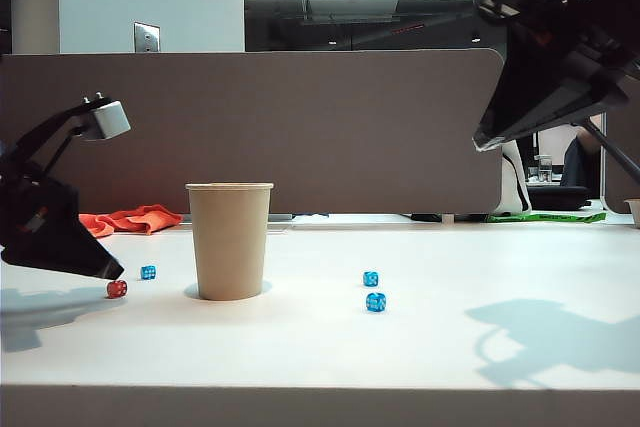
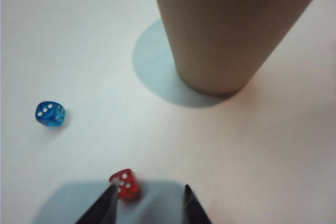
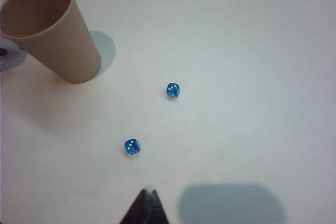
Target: Pick up the dice with a different color and drop it into the paper cup.
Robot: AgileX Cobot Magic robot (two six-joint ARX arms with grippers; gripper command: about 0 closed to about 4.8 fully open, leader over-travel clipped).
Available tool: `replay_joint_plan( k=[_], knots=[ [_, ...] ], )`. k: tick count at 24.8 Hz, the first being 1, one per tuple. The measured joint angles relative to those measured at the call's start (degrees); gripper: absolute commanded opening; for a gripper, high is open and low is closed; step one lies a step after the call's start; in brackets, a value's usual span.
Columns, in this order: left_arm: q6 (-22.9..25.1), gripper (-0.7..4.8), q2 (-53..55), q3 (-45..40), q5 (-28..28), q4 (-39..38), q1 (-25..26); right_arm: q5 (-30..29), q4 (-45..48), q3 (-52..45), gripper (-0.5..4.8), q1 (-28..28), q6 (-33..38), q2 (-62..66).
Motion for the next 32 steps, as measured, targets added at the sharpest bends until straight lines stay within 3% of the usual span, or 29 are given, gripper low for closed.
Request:
replay_joint_plan(
  k=[32],
  knots=[
    [-2.25, 1.6, 5.29, 0.02, -1.07, 5.77, 0.0, -0.04, 0.0, 0.02, -0.01, 0.0, 0.0, 0.0]
  ],
)
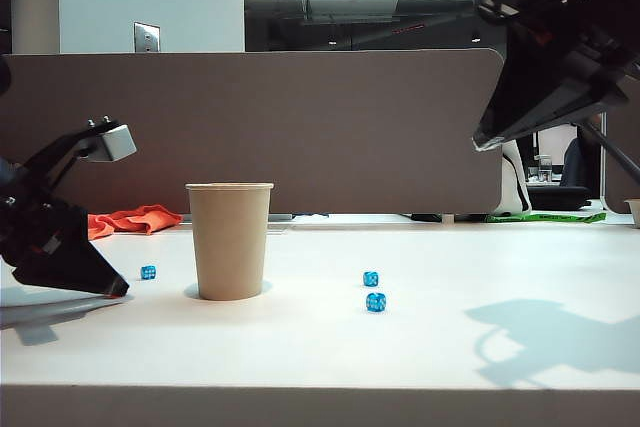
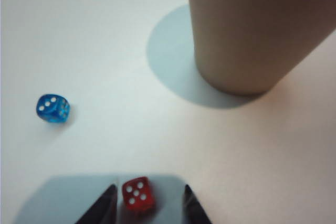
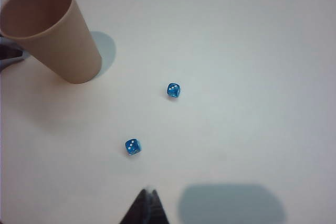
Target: Pick up the dice with a different color and drop it into the paper cup.
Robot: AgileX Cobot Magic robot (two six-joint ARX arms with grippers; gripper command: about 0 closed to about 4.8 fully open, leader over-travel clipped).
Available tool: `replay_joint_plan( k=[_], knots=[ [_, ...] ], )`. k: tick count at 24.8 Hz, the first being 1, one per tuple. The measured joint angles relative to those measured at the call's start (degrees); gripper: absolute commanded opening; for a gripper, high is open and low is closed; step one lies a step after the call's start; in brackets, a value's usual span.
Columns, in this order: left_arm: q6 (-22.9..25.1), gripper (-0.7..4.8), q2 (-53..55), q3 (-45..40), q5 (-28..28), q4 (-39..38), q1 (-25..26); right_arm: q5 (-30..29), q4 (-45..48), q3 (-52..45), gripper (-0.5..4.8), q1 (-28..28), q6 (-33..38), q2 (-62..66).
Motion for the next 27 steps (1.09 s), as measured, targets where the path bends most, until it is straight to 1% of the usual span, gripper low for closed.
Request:
replay_joint_plan(
  k=[7, 14, 27],
  knots=[
    [-0.02, 1.6, 0.0, 0.02, -0.15, 1.53, 0.0, 0.0, 0.0, -0.02, -0.01, 0.0, 0.0, 0.0],
    [-1.49, 1.59, 1.07, 0.0, -0.24, 1.66, 0.0, 0.02, 0.0, 0.0, -0.01, 0.0, 0.0, 0.0],
    [-1.7, 1.51, 2.21, 0.13, -0.07, 2.4, 0.0, 0.0, 0.0, -0.02, -0.01, 0.0, 0.0, 0.0]
  ],
)
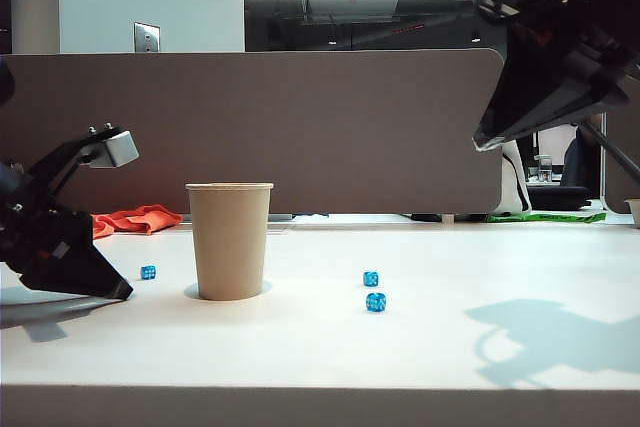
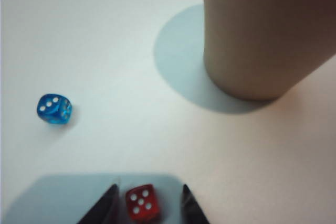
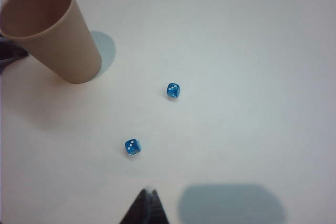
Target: Pick up the dice with a different color and drop it into the paper cup.
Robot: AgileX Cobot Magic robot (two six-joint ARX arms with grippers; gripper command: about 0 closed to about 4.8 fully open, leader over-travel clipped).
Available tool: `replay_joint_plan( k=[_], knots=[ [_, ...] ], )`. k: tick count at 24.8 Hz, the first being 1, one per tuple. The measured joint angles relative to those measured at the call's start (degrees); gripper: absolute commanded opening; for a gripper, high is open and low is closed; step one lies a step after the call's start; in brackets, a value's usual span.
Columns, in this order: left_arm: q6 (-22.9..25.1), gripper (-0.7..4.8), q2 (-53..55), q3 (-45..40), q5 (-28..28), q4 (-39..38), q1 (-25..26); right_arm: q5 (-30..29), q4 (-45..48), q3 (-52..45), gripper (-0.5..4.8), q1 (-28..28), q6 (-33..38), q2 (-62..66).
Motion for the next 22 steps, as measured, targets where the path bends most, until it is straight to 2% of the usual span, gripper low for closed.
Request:
replay_joint_plan(
  k=[2, 5, 8, 15, 18, 22],
  knots=[
    [0.0, 1.4, 0.0, 0.0, 0.0, 0.0, 0.0, 0.0, 0.0, 0.02, -0.01, 0.0, 0.0, 0.0],
    [0.0, 0.74, 0.0, 0.0, 0.0, 0.0, 0.0, 0.0, 0.0, 0.0, -0.01, 0.0, 0.0, 0.0],
    [-0.28, 0.52, 0.0, 0.0, 0.0, 0.0, 0.0, 0.0, 0.0, 0.02, -0.01, 0.0, 0.0, 0.0],
    [-1.66, 0.52, 0.0, 0.02, 0.07, 0.11, 0.0, 0.0, 0.0, 0.02, -0.01, 0.0, 0.0, 0.0],
    [-5.18, 0.52, -0.31, 0.0, 0.87, 1.33, 0.02, 0.0, 0.0, 0.0, -0.01, 0.0, 0.0, 0.0],
    [-6.23, 0.52, -3.15, 0.07, 1.36, 2.32, 0.0, 0.0, 0.0, 0.0, -0.01, 0.0, 0.0, 0.0]
  ],
)
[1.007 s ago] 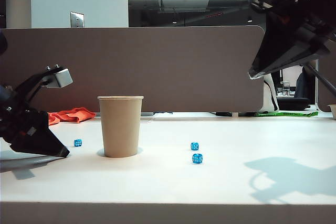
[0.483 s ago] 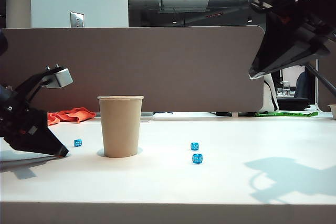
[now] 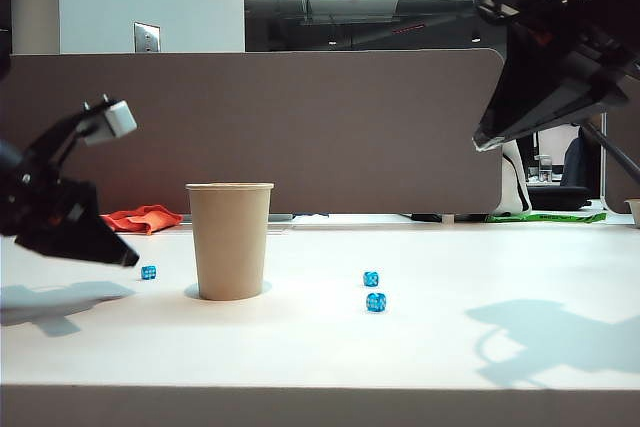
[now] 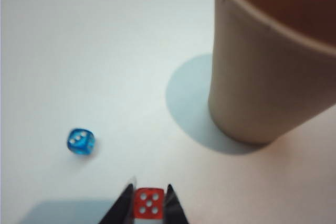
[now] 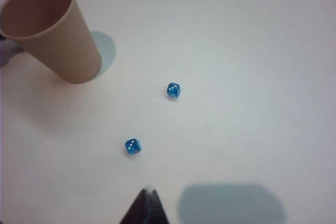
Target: Pick up the dice with a different color and drop it into the paper cup.
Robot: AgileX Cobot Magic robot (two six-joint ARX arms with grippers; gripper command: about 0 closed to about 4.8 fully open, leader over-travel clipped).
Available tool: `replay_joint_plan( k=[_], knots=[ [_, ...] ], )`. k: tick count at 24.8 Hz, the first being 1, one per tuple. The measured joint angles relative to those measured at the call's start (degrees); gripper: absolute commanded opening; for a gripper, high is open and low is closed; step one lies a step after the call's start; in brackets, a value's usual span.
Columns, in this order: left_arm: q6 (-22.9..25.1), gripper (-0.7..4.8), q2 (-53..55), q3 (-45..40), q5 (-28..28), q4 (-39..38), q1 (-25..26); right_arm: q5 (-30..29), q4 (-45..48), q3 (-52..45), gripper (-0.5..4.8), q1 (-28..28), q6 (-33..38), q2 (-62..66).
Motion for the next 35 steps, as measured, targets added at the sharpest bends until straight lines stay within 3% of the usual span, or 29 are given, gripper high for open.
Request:
replay_joint_plan(
  k=[9, 12, 15, 21, 27, 35],
  knots=[
    [-0.09, 0.52, -10.64, 0.22, 0.31, 0.2, 0.02, 0.0, 0.0, 0.02, -0.01, 0.0, 0.0, 0.0],
    [-0.94, 0.52, -12.35, 0.24, 3.32, 0.72, 0.02, 0.0, 0.0, 0.02, -0.01, 0.0, 0.0, 0.0],
    [-6.32, 0.51, -12.41, 0.24, 8.35, 6.1, -1.33, 0.0, 0.02, 0.02, -0.01, 0.0, 0.0, 0.0],
    [-6.45, 0.52, -11.54, 0.94, 7.72, 11.23, -8.22, 0.0, 0.0, 0.02, -0.01, 0.0, 0.0, 0.0],
    [-6.6, 0.52, -5.35, 4.92, 5.2, 11.47, -9.66, 0.0, 0.0, 0.02, -0.01, 0.0, 0.0, 0.0],
    [-8.59, 0.53, -4.07, 5.77, 6.56, 8.7, -9.66, 0.02, 0.0, 0.0, -0.01, 0.0, 0.0, 0.0]
  ],
)
